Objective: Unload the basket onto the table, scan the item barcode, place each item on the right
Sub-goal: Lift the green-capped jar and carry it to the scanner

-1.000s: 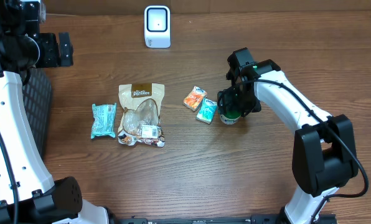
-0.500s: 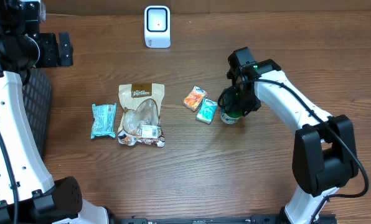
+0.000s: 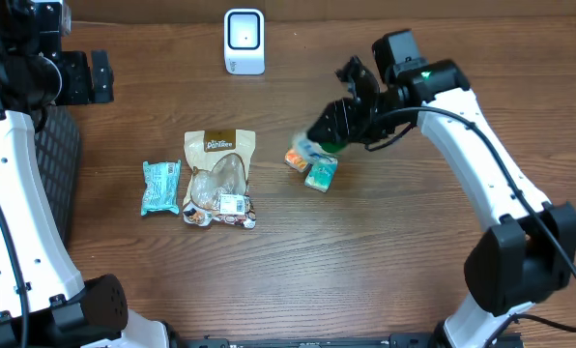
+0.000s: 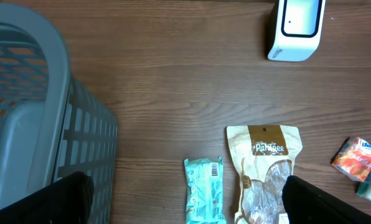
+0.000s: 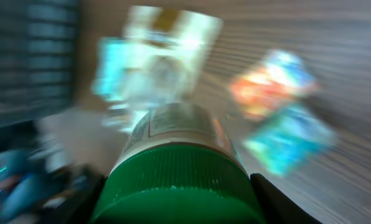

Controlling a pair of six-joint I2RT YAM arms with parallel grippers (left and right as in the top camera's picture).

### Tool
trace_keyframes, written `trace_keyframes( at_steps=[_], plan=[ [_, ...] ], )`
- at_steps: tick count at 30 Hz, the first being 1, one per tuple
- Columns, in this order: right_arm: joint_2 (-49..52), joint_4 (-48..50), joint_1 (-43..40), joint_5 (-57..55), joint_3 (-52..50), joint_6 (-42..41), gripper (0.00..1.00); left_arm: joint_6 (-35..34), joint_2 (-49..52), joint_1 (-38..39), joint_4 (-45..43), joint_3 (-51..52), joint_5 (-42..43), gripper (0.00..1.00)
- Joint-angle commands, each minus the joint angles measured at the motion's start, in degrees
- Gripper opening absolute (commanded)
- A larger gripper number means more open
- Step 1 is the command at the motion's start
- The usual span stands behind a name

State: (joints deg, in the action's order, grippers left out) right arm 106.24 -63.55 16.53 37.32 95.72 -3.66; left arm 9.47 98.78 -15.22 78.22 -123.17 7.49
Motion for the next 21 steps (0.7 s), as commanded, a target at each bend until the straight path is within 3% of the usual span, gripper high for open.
trace_keyframes(
  at_steps=[1,7,12,21],
  plan=[
    [-2.43,1.60,0.04,20.17,3.72,3.13,0.30,1.25,-0.22,-0.13,-0.04,-1.16,-0.22,1.00],
    [-2.43,4.63,0.04,30.86,6.60,3.08,0.29,1.25,-0.22,-0.13,-0.04,-1.16,-0.22,1.00],
    [-2.43,5.20,0.07,30.95,8.02,3.04,0.29,1.27,-0.22,-0.13,-0.04,-1.16,-0.22,1.00],
    [-2.40,12.98,3.78,2.56,8.35,-10.93,0.23,1.27,-0.22,-0.13,-0.04,-1.16,-0.22,1.00]
  ],
)
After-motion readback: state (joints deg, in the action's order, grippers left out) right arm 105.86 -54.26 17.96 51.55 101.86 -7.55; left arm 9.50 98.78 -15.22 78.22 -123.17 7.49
